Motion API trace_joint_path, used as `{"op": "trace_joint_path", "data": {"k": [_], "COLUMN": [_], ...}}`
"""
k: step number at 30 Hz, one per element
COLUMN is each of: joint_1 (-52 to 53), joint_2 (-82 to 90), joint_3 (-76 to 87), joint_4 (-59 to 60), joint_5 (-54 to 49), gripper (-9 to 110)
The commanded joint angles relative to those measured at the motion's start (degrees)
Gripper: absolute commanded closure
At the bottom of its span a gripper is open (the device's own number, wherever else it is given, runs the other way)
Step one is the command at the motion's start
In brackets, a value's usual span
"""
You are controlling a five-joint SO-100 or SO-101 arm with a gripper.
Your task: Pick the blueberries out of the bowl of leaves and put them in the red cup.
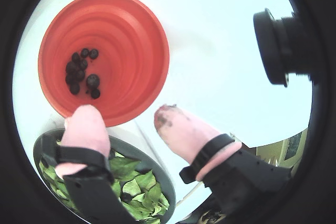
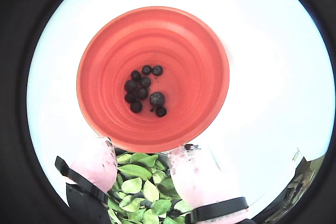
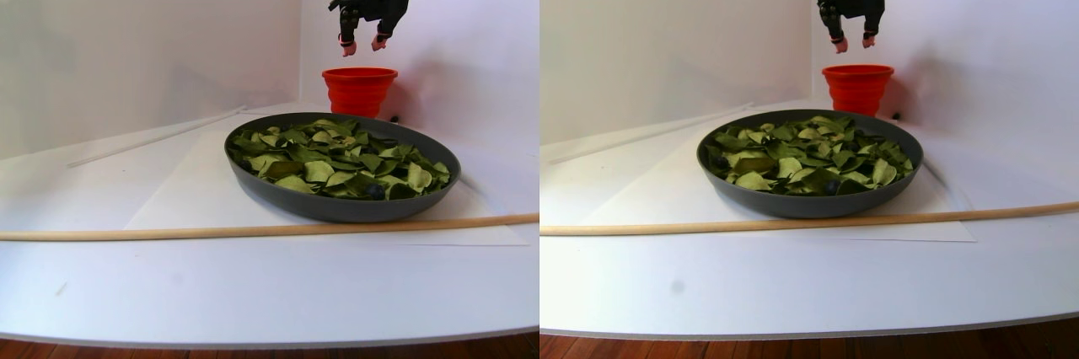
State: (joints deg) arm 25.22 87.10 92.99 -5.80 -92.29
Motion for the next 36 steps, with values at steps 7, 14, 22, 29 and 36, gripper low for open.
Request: {"op": "trace_joint_path", "data": {"k": [7,14,22,29,36], "joint_1": [2.90,3.69,4.48,5.36,5.80], "joint_2": [12.57,14.77,17.49,19.25,19.86], "joint_3": [2.90,5.98,9.67,13.89,16.96], "joint_4": [1.67,2.72,4.22,4.92,5.10], "joint_5": [0.00,-0.18,0.00,-0.18,0.26], "gripper": [83,83,83,83,84]}}
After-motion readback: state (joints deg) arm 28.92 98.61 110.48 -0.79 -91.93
